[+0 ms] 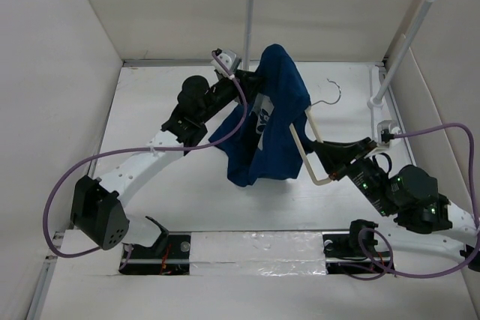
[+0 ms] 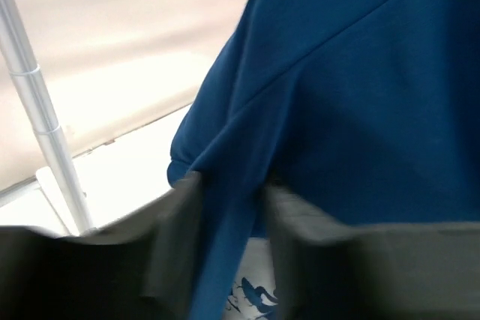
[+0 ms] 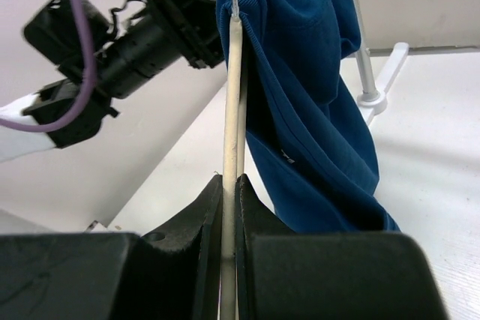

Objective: Place the t-shirt on the hanger

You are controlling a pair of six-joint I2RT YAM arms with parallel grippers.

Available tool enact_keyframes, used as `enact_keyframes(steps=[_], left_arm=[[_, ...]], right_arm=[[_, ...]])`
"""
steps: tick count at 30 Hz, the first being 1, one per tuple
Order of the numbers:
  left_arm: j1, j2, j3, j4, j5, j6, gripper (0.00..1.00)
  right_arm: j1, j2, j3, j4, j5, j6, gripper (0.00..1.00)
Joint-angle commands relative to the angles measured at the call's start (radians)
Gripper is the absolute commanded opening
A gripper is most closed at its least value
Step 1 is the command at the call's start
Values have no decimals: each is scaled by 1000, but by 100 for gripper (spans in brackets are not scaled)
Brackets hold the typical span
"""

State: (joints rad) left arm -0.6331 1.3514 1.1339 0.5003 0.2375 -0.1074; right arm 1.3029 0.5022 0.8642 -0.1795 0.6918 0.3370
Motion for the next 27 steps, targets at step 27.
enact_keyframes(steps=[27], left_arm=[[-17, -304, -371, 222, 204, -186, 0]], right_arm=[[-2, 249, 3, 555, 191, -286, 0]])
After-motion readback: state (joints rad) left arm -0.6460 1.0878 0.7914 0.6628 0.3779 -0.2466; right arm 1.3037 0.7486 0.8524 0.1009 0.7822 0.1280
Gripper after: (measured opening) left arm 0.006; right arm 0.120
